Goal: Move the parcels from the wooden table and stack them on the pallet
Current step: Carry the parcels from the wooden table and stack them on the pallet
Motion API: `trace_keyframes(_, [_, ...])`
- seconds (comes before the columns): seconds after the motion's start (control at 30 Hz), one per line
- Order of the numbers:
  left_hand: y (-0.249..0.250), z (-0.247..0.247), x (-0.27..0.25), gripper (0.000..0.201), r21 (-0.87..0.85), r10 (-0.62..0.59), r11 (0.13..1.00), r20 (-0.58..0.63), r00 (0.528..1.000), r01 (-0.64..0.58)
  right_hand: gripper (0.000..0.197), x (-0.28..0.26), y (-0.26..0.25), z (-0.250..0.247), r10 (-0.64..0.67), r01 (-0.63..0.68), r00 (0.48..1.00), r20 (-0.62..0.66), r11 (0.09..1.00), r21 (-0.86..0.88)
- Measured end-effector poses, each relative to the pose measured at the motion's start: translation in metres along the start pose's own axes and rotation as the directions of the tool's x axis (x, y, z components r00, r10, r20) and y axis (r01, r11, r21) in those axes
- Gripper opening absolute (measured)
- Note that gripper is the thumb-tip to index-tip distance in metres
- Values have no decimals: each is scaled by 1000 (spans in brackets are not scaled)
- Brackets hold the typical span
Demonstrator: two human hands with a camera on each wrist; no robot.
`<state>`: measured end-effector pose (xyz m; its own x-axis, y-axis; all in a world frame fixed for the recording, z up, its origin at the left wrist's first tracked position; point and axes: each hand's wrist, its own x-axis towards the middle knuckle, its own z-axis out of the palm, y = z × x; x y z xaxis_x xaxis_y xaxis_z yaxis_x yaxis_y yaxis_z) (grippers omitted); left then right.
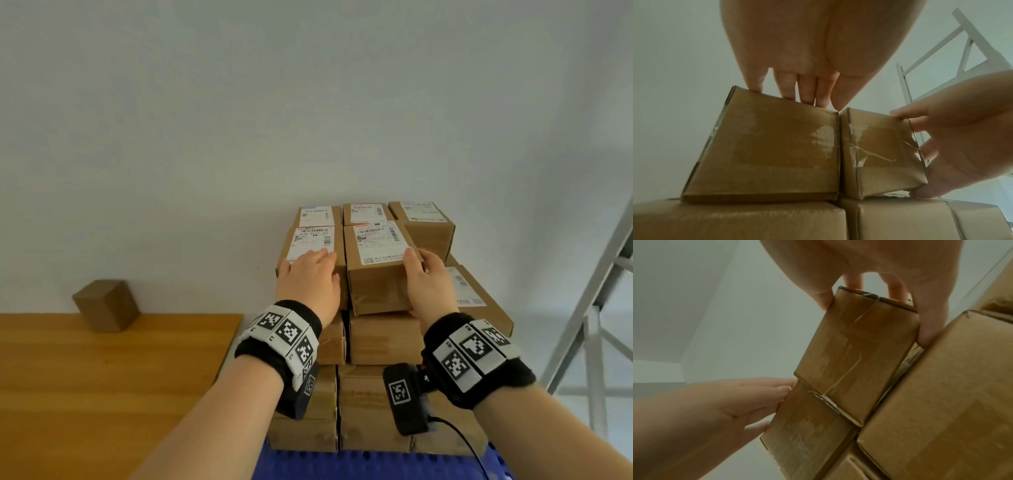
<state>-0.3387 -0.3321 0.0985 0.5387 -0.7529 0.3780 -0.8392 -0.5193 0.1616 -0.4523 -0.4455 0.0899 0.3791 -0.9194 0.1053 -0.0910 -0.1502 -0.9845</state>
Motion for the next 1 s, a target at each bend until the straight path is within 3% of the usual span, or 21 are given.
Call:
trace_keyframes(0.27, [-4,2,-2,41,-28,17,999,-31,999,-18,53,3,7,1,-31,31,1000,4,974,-226])
trace_keyframes(0.77, [-4,2,1,39,-27,30,999,-27,999,-31,55,13,7,8,-1,-5,999,-36,983,-184])
trace_keyframes(1.0, [-4,2,1,36,-12,34,999,-29,999,-34,55,10,11,8,-143,126,987,-75,971,-202])
